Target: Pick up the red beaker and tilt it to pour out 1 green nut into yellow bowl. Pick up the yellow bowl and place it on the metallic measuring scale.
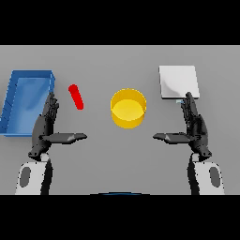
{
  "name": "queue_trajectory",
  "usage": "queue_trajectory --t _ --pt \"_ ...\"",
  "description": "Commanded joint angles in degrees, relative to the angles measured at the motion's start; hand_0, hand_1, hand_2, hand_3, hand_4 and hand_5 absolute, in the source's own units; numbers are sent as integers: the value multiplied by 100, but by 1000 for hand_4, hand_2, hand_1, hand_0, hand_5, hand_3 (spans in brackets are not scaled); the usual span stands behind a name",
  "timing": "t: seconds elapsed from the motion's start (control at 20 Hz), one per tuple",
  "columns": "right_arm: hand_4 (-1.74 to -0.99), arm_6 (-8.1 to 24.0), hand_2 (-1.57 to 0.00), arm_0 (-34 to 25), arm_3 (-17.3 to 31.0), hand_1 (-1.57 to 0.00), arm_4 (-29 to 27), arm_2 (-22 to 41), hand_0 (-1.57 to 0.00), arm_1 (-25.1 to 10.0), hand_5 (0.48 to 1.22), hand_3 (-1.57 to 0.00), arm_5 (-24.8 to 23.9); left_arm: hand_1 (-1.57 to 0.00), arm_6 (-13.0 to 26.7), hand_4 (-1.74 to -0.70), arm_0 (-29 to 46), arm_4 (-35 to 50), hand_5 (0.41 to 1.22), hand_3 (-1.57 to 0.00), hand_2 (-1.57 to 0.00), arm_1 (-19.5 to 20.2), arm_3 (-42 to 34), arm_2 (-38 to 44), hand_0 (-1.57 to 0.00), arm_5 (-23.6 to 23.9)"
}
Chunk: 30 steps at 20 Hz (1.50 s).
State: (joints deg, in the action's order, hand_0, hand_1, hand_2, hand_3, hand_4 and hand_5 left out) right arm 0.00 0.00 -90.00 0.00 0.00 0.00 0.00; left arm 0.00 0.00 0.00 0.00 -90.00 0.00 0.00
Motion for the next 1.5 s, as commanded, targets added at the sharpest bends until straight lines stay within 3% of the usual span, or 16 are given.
queue_trajectory --t 0.0,0.25,0.3,0.35,0.5,0.6,0.75,0.9,1.25,1.45 --pt "-1128 0 1 0 -1 1 -2 0 1 1 660 1 -5 1 12 -1093 -21 18 623 1 1 21 15 25 1 -1" --pt "-1128 32 1 -7 -14 1 -10 7 1 9 660 1 -2 1 90 -1093 -272 182 623 1 1 203 236 247 1 -72" --pt "-1128 -516 1 201 -231 1 636 332 1 -106 660 1 -164 1 -144 -1093 -14 -88 623 1 1 320 -17 57 1 -96" --pt "-1128 -816 1 349 -333 1 1047 533 1 -202 663 1 -236 1 -287 -1094 185 -301 620 1 1 341 -237 -116 1 -79" --pt "-1126 -854 1 620 -570 1 1516 789 1 -268 668 1 -333 1 -87 -1096 374 -534 615 1 1 389 -578 -286 1 -7" --pt "-1112 -706 1 587 -534 1 1623 800 1 -242 659 1 -422 1 93 -1096 374 -648 616 1 1 393 -562 -362 1 4" --pt "-1123 -654 1 575 -668 1 1515 804 1 -208 653 1 -364 1 77 -1090 158 -770 612 1 1 410 -193 -342 1 42" --pt "-1143 -646 1 700 -768 1 1518 796 1 -253 650 1 -353 1 -201 -1116 -207 -865 627 1 1 397 320 -302 1 79" --pt "-1222 -681 1 554 -645 1 1253 706 1 -224 667 1 -217 1 -360 -1151 -1311 -935 630 1 1 326 1575 -22 1 319" --pt "-1239 -695 1 526 -648 1 1230 664 1 -259 668 1 -218 1 -773 -1180 -1822 -846 635 1 1 335 2461 218 1 314"
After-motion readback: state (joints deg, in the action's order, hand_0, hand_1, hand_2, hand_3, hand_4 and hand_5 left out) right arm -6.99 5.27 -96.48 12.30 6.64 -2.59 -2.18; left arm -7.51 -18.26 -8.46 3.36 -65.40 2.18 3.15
